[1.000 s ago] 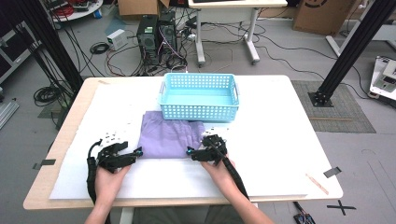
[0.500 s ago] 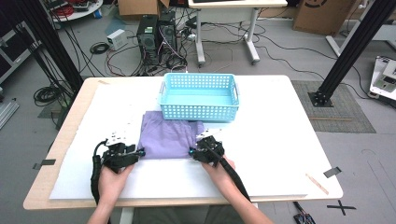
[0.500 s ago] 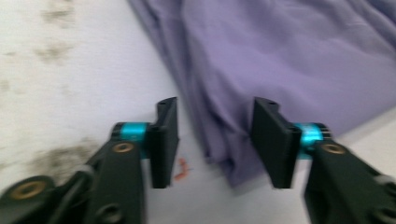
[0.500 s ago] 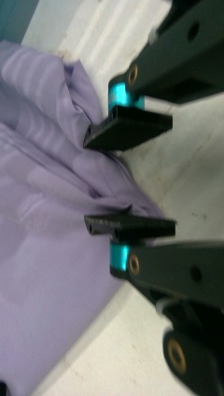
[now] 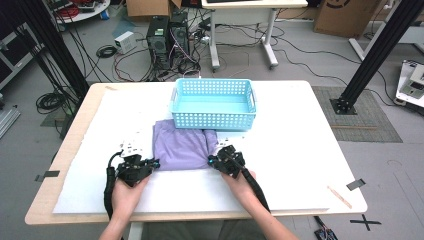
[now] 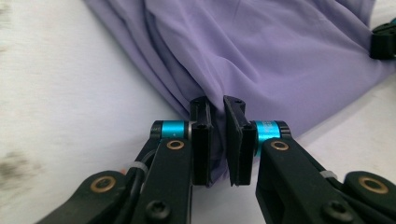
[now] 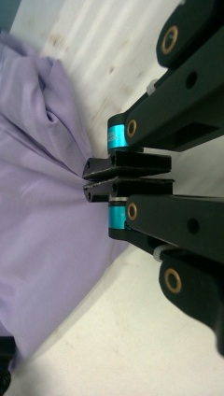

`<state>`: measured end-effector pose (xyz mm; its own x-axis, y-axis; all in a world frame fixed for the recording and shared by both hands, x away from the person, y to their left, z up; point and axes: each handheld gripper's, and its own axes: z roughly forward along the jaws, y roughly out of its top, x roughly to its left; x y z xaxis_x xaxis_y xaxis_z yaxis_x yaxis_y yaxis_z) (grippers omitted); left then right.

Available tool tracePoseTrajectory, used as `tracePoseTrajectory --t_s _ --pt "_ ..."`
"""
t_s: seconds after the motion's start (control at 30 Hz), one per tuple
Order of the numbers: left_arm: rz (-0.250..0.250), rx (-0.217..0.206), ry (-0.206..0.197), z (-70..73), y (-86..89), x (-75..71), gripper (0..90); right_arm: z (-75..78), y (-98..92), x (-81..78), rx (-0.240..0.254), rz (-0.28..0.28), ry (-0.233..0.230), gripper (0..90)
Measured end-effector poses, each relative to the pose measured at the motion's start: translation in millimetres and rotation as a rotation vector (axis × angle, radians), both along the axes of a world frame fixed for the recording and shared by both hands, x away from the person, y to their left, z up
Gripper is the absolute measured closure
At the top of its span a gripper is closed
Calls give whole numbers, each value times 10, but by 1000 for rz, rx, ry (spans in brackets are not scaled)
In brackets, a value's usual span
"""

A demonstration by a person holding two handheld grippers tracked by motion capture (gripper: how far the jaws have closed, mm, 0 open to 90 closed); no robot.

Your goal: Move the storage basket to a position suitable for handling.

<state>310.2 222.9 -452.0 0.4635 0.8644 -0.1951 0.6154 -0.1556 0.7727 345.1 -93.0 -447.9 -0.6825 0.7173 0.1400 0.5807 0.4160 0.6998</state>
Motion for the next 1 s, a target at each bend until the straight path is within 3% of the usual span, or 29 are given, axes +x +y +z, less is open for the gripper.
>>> tracePoseTrajectory --t_s 0.5,1.0 --pt "-128 0 2 0 -548 -20 818 12 -553 -62 -8 -57 4 890" --pt "-269 19 -6 5 -1055 -151 818 8 -1126 -497 -8 -110 -11 889"
